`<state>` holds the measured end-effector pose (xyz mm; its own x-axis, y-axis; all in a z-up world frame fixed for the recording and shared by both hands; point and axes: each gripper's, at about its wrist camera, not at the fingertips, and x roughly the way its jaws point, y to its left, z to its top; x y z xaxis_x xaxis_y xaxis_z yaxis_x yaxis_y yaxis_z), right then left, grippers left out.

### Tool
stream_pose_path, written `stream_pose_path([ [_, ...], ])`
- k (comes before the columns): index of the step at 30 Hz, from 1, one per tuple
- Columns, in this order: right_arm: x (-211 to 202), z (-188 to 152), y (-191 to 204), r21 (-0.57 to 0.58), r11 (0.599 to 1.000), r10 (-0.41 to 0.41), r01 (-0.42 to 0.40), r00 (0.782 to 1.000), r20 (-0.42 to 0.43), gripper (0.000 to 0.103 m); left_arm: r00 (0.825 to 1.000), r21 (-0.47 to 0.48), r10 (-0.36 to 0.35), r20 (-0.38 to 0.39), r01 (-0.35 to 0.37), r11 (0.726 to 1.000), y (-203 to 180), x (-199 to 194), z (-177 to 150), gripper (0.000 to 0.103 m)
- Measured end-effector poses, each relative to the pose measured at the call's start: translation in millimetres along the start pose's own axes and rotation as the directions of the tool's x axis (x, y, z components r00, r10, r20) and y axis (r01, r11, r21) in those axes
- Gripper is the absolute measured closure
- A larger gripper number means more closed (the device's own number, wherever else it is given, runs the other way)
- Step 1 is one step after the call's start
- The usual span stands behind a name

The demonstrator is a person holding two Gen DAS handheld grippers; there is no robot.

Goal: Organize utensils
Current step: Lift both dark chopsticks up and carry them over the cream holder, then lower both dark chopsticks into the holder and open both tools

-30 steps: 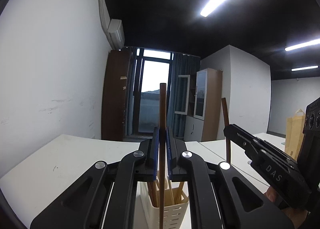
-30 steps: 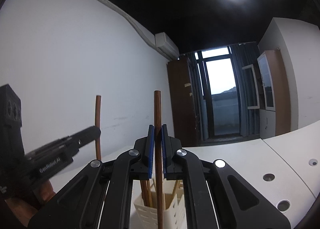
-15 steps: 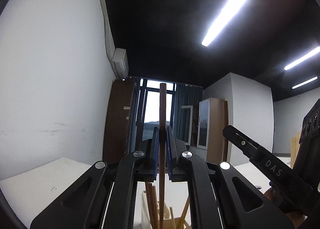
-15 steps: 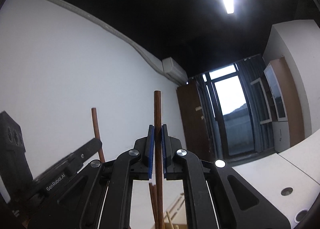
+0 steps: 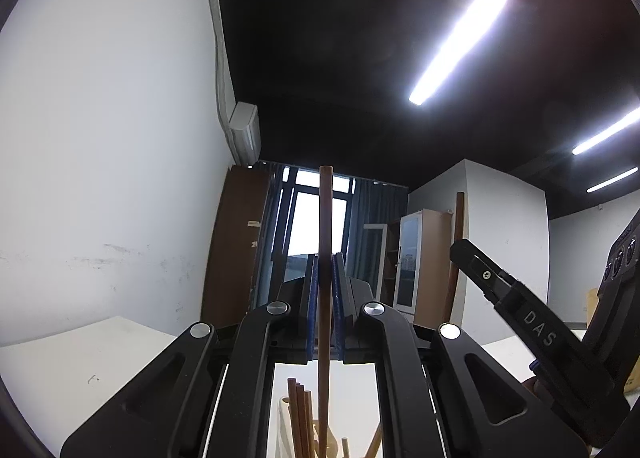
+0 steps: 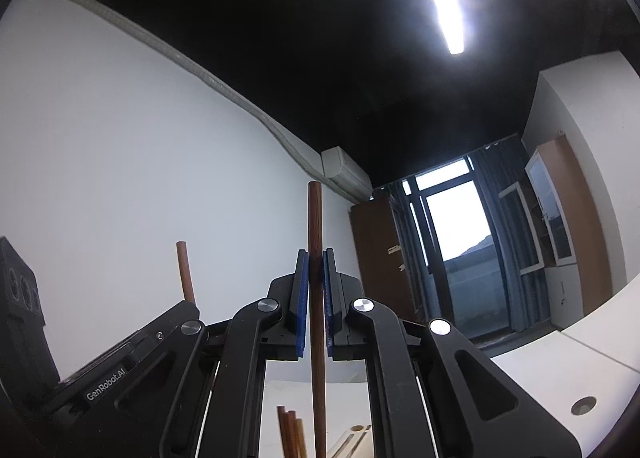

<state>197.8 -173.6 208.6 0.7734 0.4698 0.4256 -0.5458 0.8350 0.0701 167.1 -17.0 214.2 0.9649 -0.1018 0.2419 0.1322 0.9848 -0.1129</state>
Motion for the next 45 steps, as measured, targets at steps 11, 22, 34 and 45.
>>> stream_pose_path([
  [11,0.7,-18.8,3.9,-0.058,0.998,-0.007,0.004,0.998,-0.055,0.095,0.996,0.029,0.001,-0.093,0.001,1.000,-4.6,14.7,-20.6,0.097],
  [22,6.4,-23.4,-4.1,-0.052,0.999,-0.008,0.002,0.993,-0.117,0.095,0.989,0.010,-0.007,-0.150,0.009,1.000,8.1,23.0,-25.2,0.097],
  [34,17.8,-26.3,-13.3,-0.061,0.998,-0.021,0.011,0.986,-0.165,0.095,0.983,0.010,-0.012,-0.185,0.014,1.000,12.6,24.0,-34.3,0.097],
  [45,20.9,-30.0,-21.0,-0.037,0.999,-0.017,0.009,0.974,-0.227,0.095,0.975,0.019,-0.014,-0.220,0.018,1.000,14.2,26.9,-40.1,0.097],
])
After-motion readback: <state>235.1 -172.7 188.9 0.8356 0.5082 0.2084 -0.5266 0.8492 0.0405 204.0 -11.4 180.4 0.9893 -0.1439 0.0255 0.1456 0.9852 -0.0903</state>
